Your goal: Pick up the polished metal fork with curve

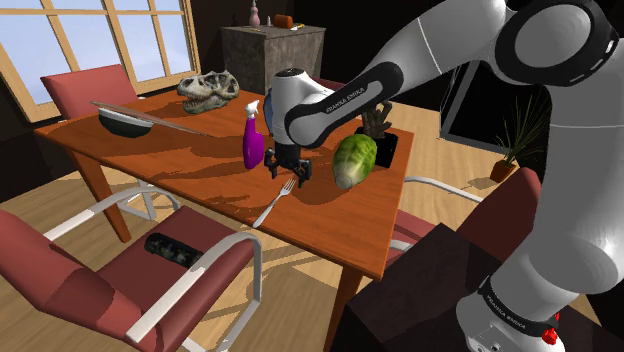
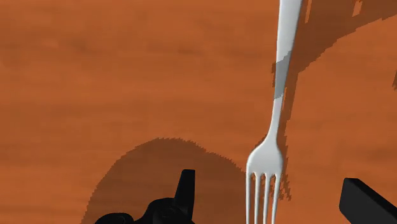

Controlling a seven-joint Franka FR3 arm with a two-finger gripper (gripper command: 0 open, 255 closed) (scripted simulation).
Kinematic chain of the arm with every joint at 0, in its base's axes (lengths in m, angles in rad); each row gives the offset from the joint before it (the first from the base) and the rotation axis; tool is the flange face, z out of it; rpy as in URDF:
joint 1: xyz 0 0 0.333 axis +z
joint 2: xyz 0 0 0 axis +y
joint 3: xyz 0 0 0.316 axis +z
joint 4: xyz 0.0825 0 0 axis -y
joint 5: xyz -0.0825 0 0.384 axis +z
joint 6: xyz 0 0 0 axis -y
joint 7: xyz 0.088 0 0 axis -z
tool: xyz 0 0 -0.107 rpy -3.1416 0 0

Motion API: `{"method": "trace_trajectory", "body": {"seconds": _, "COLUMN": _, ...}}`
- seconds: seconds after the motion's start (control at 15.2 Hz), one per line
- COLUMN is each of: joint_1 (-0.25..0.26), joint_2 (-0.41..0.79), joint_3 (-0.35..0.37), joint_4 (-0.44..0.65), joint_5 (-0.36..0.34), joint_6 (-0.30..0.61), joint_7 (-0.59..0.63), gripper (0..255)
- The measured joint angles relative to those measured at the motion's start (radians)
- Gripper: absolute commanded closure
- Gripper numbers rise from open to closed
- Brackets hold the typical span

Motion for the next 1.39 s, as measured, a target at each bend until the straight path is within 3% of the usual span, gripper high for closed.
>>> {"method": "trace_trajectory", "body": {"seconds": 0.13, "joint_1": 0.014, "joint_2": 0.049, "joint_3": -0.02, "joint_4": 0.045, "joint_5": -0.016, "joint_6": 0.006, "joint_7": 0.035, "gripper": 0}}
{"method": "trace_trajectory", "body": {"seconds": 0.59, "joint_1": 0.036, "joint_2": 0.118, "joint_3": -0.045, "joint_4": 0.054, "joint_5": -0.052, "joint_6": 0.063, "joint_7": 0.074, "gripper": 0}}
{"method": "trace_trajectory", "body": {"seconds": 0.66, "joint_1": 0.036, "joint_2": 0.122, "joint_3": -0.046, "joint_4": 0.054, "joint_5": -0.053, "joint_6": 0.067, "joint_7": 0.075, "gripper": 255}}
{"method": "trace_trajectory", "body": {"seconds": 1.39, "joint_1": 0.035, "joint_2": 0.115, "joint_3": -0.044, "joint_4": 0.054, "joint_5": -0.054, "joint_6": 0.052, "joint_7": 0.074, "gripper": 255}}
